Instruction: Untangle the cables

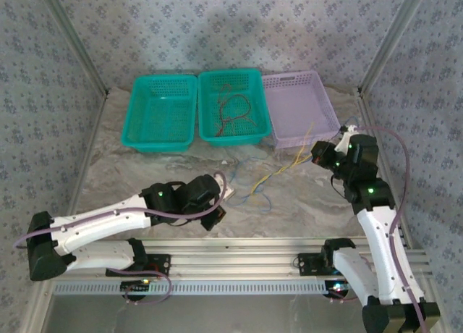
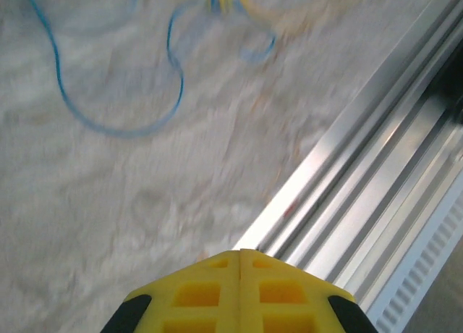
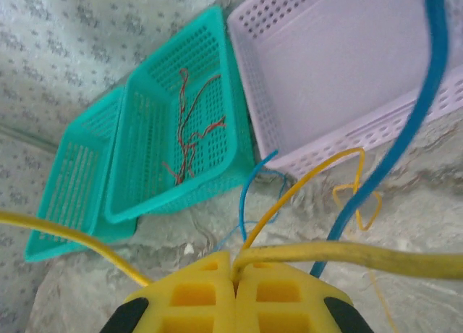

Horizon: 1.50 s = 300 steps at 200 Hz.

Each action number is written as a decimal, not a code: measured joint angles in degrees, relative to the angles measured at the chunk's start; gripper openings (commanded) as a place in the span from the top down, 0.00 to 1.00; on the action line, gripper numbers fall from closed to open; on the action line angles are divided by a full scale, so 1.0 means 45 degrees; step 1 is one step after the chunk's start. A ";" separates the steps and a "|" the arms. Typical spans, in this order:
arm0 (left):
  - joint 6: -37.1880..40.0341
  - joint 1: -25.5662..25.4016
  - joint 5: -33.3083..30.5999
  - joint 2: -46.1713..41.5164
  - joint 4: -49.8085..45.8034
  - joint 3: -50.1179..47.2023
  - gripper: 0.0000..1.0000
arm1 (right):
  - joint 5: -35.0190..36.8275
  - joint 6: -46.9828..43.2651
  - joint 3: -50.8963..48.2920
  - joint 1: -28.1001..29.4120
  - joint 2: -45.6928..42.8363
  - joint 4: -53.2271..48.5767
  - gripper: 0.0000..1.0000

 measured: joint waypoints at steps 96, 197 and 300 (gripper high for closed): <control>-0.0107 0.0053 0.0015 -0.0272 -0.0486 0.0291 0.51 | -0.2778 0.0947 -0.0709 0.0976 0.0525 0.2895 1.00; -0.0015 0.0121 0.1200 0.1112 0.1554 0.1865 0.33 | -0.3687 -0.0165 -0.0709 0.5047 0.0787 0.4002 1.00; 0.0087 0.0194 0.2030 0.1447 0.2356 0.1549 1.00 | -0.3502 -0.0355 -0.0379 0.4809 0.0296 0.3007 1.00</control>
